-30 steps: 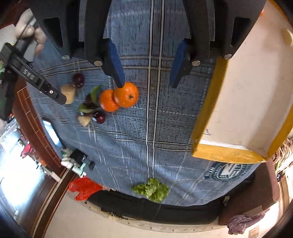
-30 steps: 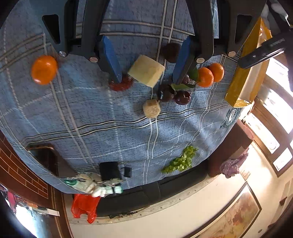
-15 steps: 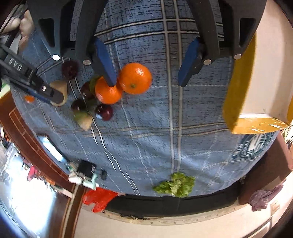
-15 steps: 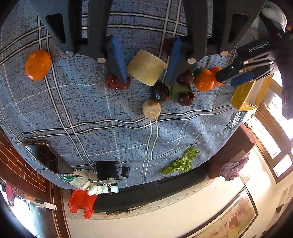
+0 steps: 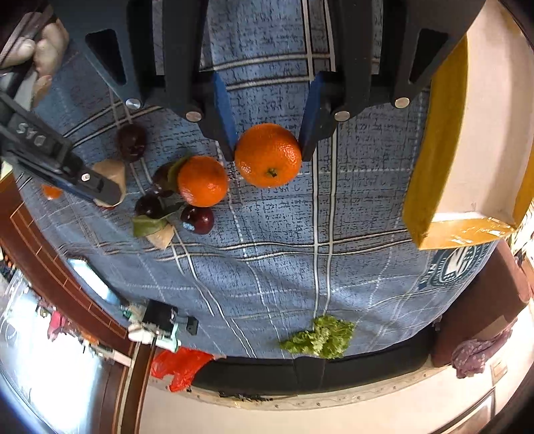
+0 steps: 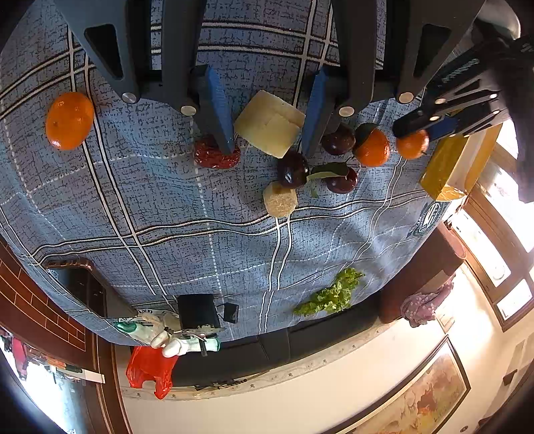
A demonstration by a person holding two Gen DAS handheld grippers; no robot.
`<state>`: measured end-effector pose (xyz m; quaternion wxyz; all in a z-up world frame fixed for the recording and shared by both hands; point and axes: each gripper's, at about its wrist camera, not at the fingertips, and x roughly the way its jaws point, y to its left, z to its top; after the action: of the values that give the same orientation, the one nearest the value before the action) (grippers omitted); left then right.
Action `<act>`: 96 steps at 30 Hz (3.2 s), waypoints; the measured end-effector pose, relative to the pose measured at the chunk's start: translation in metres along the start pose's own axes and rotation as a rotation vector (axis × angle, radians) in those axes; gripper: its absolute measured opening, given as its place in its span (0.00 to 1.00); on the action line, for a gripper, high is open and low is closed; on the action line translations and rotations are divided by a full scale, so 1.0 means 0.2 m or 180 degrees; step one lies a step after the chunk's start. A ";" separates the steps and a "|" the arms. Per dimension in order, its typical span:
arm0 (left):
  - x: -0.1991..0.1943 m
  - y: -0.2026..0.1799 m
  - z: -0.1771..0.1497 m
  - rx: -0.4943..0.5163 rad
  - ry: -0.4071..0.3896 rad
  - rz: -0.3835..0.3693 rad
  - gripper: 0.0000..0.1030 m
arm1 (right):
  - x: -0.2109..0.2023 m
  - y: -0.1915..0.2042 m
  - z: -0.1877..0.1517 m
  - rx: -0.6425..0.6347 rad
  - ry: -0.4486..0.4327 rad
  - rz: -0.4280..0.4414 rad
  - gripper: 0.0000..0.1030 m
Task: Organize fruits
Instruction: 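Carry the orange in the left tool to the tray while the right tool carries the cheese there, release both, then move both tools back from the tray toward the plums and dates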
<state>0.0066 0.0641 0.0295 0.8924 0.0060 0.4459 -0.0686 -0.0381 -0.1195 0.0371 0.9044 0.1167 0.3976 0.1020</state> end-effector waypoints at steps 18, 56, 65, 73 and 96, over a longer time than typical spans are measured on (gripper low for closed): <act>-0.62 0.47 -0.25 -0.0751 -0.0547 0.0411 0.36 | -0.24 0.18 -0.01 -0.0178 -0.0442 0.0235 0.42; -0.63 1.38 -0.59 -0.1700 -0.0198 0.0771 0.47 | 0.19 1.65 -0.48 -0.1355 0.0976 0.1243 0.44; -0.92 1.33 -0.64 -0.1849 -0.0585 0.0785 0.62 | 0.06 1.59 -0.43 -0.1265 0.0799 0.1326 0.45; -1.00 1.12 -0.65 -0.1728 -0.0630 0.0732 0.66 | -0.08 1.41 -0.42 -0.1137 0.0614 0.1262 0.49; -1.08 0.54 -0.52 -0.0782 -0.0770 0.1256 0.71 | -0.40 0.65 -0.28 -0.0387 0.0101 0.0858 0.49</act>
<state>-0.1900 0.2043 0.1340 0.9294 -0.0239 0.3310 0.1613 -0.1445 -0.0114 0.0938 0.8815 0.1123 0.3856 0.2483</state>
